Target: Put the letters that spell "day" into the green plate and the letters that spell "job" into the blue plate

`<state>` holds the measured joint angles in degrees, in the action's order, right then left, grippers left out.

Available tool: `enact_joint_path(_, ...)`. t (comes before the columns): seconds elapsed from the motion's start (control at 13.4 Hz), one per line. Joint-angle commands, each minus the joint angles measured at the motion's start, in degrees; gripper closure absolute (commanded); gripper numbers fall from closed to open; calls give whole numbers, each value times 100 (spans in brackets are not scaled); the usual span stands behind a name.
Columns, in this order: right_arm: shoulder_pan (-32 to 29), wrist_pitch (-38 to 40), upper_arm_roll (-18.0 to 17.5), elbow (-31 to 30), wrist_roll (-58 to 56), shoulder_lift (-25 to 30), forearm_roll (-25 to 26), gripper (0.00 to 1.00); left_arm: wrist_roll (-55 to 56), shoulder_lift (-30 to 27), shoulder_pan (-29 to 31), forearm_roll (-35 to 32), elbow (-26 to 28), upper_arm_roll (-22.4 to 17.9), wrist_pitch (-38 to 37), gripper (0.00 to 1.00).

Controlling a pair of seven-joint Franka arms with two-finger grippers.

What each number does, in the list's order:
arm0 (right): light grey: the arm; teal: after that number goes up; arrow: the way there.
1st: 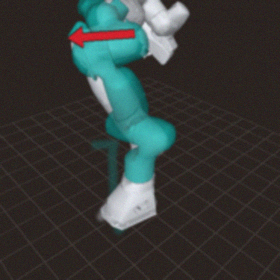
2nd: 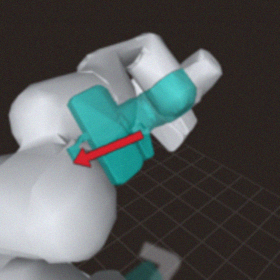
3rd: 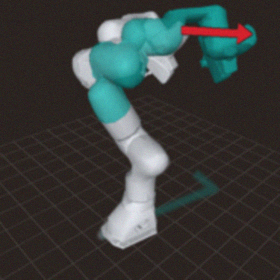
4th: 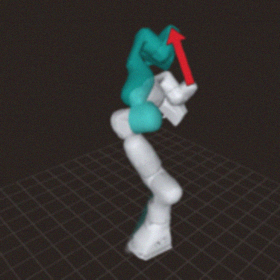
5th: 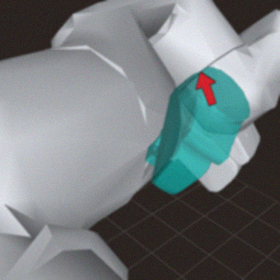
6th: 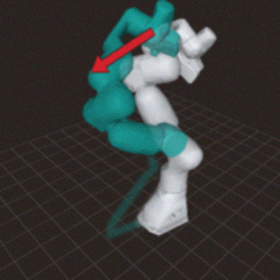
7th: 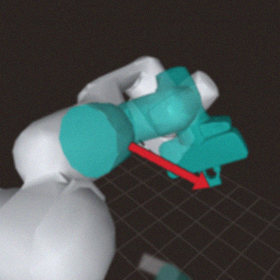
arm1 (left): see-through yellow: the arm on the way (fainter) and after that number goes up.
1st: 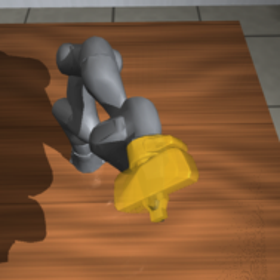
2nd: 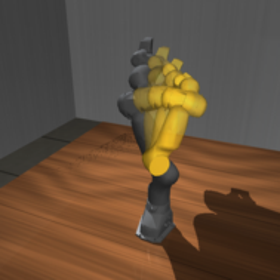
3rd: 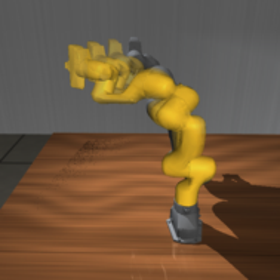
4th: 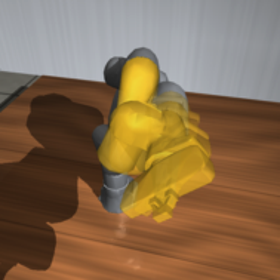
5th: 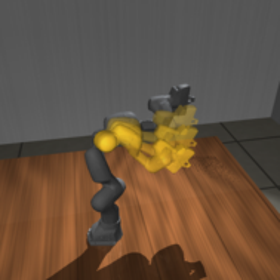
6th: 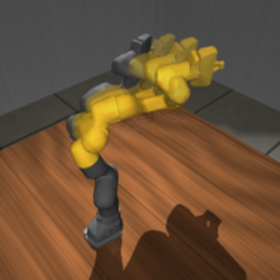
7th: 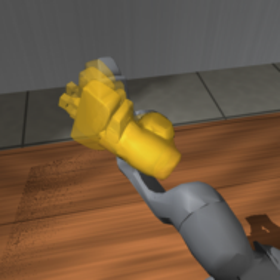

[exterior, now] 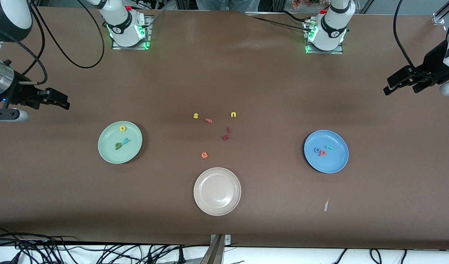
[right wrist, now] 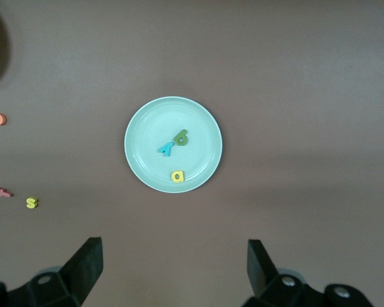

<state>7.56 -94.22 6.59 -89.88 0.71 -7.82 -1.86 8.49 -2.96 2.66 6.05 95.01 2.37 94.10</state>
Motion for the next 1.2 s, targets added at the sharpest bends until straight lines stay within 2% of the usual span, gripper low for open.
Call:
enact_joint_path(0.0, -202, 88, -211, 85, -106, 17, -69, 0, -66, -21, 24, -16, 0, 0, -59, 0)
enact_joint_path(0.37, -141, 132, -229, 208, -106, 0, -43, 0, -101, -29, 6, -464, -9, 26, -59, 0)
enact_joint_path(0.52, -97, 132, -229, 217, -106, 0, -42, 0, -250, -21, 6, -735, 0, 218, -68, 0)
enact_joint_path(1.12, -105, 132, -220, 208, -106, 0, -34, 0, -233, -21, 24, -816, 9, 299, -68, 0)
